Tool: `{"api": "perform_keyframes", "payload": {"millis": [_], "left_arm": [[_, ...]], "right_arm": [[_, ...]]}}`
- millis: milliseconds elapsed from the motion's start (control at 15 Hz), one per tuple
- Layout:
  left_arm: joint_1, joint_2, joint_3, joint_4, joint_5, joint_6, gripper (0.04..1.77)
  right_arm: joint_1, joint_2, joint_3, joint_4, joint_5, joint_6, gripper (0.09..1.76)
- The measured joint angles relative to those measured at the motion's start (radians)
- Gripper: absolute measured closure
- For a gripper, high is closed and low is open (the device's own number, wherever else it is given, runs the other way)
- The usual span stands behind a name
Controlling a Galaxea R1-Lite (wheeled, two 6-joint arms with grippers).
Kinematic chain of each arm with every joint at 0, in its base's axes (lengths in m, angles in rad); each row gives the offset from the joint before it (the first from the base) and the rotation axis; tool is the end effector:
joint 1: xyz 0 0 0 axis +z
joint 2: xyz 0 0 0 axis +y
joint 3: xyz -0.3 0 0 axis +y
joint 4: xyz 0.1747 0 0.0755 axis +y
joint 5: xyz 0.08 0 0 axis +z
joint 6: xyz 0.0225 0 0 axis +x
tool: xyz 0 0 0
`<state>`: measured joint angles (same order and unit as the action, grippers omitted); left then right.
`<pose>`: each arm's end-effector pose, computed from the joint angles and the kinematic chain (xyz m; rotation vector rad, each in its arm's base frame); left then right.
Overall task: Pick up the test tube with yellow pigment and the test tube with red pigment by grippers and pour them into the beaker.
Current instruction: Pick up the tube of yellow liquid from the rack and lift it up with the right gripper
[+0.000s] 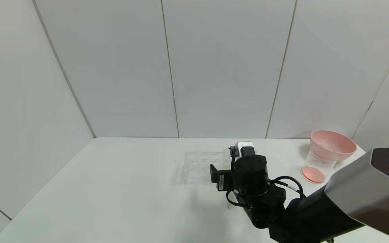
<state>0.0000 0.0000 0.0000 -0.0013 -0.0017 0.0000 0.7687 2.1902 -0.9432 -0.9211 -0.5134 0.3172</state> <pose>-0.0228 0.0000 0.0756 0.0000 -0.0013 -0.0017 0.2921 0.2671 0.0708 0.1183 0.2983 0.2083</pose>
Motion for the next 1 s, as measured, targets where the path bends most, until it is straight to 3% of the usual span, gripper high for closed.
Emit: {"api": "perform_keyframes", "payload": {"millis": [267,533,800,1000], "left_arm": [[0.0,0.0,0.0,0.0,0.0,0.0,0.05],[0.0,0.0,0.0,0.0,0.0,0.0,0.05],[0.0,0.0,0.0,0.0,0.0,0.0,0.05],[0.0,0.0,0.0,0.0,0.0,0.0,0.05]], "right_arm": [[-0.001,0.031,-0.023,0.0,0.005,0.0,0.15],[-0.008,0.044,-0.049,0.035,0.001,-0.001,0.73],[-0.015,0.046,-0.057,0.042,-0.001,0.0,1.16],[-0.021,0.046,-0.064,0.046,0.002,-0.002,1.23]]}}
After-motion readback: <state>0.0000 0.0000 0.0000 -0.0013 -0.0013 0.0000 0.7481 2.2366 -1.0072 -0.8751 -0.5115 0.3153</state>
